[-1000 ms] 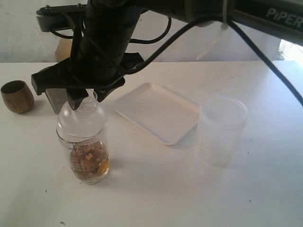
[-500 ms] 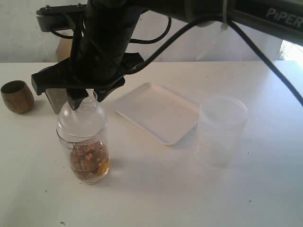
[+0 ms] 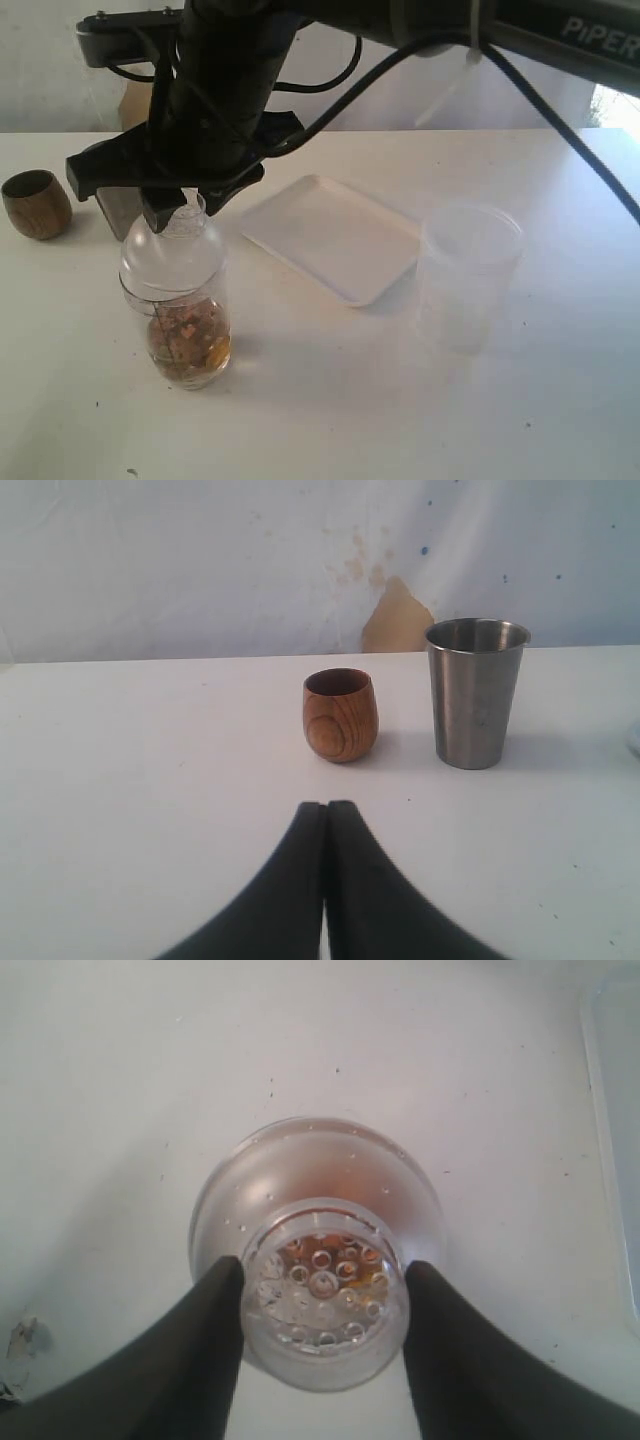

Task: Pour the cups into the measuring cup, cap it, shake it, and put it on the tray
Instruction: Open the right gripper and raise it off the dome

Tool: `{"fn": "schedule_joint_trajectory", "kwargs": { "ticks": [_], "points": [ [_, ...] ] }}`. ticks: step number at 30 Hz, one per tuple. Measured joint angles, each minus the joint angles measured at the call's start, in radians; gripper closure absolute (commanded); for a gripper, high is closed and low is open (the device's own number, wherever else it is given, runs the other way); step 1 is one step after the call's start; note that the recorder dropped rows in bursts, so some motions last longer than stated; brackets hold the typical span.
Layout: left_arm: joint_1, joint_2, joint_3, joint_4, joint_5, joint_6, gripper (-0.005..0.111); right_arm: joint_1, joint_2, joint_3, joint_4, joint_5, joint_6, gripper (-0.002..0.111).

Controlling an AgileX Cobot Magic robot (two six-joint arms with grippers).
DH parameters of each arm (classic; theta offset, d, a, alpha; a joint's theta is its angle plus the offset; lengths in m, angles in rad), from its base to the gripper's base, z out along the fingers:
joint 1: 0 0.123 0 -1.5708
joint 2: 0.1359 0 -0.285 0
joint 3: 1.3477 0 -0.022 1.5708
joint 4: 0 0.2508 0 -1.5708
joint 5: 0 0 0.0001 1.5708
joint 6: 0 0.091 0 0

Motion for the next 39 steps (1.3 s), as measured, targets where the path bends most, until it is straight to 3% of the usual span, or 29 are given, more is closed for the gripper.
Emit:
{"fn": "schedule_joint_trajectory", "kwargs": {
  "ticks": [4,7,25,28,34,39],
  "points": [
    [0.0,0.0,0.0,0.0,0.0,0.0,0.107,0.0,0.0,0.0,0.0,0.0,0.0,0.063],
    [0.0,0.0,0.0,0.0,0.0,0.0,0.107,0.0,0.0,0.0,-0.001,0.0,0.0,0.052],
    [0.0,0.0,0.0,0.0,0.0,0.0,0.107,0.0,-0.024,0.0,-0.014,-0.026,-0.002,0.052],
    [0.0,0.0,0.0,0.0,0.0,0.0,0.107,0.0,-0.042,0.0,-0.033,-0.029,-0.002,0.065],
    [0.0,0.0,0.0,0.0,0.0,0.0,0.107,0.0,-0.073,0.0,-0.05,-0.064,-0.007,0.108],
    [0.0,0.0,0.0,0.0,0.0,0.0,0.107,0.0,-0.101,0.0,-0.046,-0.08,-0.036,0.108]
  ]
}}
